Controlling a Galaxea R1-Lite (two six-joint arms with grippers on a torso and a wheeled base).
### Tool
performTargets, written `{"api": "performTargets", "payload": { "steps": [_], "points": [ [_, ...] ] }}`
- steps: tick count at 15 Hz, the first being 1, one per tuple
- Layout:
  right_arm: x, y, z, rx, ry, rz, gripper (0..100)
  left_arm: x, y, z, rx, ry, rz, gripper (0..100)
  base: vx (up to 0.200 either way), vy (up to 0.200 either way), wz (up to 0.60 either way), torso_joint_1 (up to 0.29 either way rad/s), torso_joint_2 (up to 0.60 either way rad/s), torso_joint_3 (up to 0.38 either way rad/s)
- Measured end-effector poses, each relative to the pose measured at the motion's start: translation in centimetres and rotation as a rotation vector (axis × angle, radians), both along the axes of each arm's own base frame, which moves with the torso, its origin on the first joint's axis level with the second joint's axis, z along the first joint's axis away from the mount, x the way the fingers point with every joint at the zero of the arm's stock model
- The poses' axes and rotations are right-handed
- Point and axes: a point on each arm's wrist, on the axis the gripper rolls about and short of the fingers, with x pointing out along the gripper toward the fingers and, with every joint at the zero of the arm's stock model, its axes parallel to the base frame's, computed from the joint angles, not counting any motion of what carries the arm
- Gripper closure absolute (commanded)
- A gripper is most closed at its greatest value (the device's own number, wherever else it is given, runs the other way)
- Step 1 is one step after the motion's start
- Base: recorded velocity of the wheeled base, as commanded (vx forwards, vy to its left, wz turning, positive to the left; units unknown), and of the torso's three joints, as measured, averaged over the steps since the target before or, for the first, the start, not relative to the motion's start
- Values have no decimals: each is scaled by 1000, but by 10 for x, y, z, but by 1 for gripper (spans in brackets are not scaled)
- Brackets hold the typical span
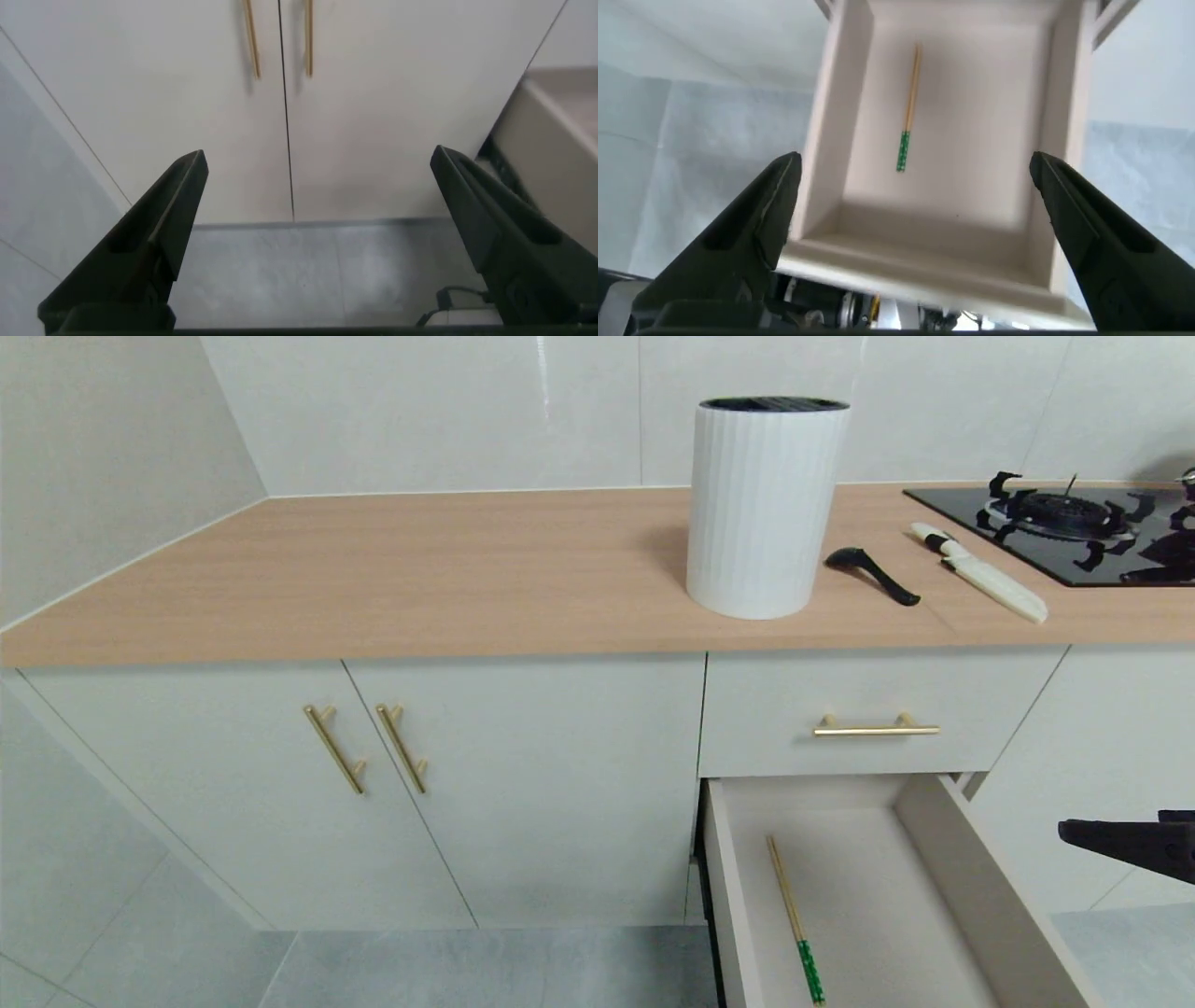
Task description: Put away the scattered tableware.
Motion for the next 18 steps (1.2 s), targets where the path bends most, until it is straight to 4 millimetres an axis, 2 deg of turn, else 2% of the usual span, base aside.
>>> {"api": "performTargets", "payload": {
  "steps": [6,8,10,12,16,18],
  "points": [
    [4,1,5,-18,-61,20,0,0,0,0,0,0,0,0,0,0,0,286,-453,-247],
    [12,3,9,-35,-118,35,0,0,0,0,0,0,-1,0,0,0,0,78,-151,-78],
    [29,4,14,-72,-185,35,0,0,0,0,0,0,0,0,0,0,0,16,-25,-13],
    [60,3,20,-101,-277,13,0,0,0,0,0,0,0,0,0,0,0,0,0,0],
    [143,0,26,-100,-419,42,0,0,0,0,0,0,0,0,0,0,0,0,0,0],
    [188,-4,35,-90,-470,73,0,0,0,0,0,0,0,0,0,0,0,0,0,0]
  ]
}}
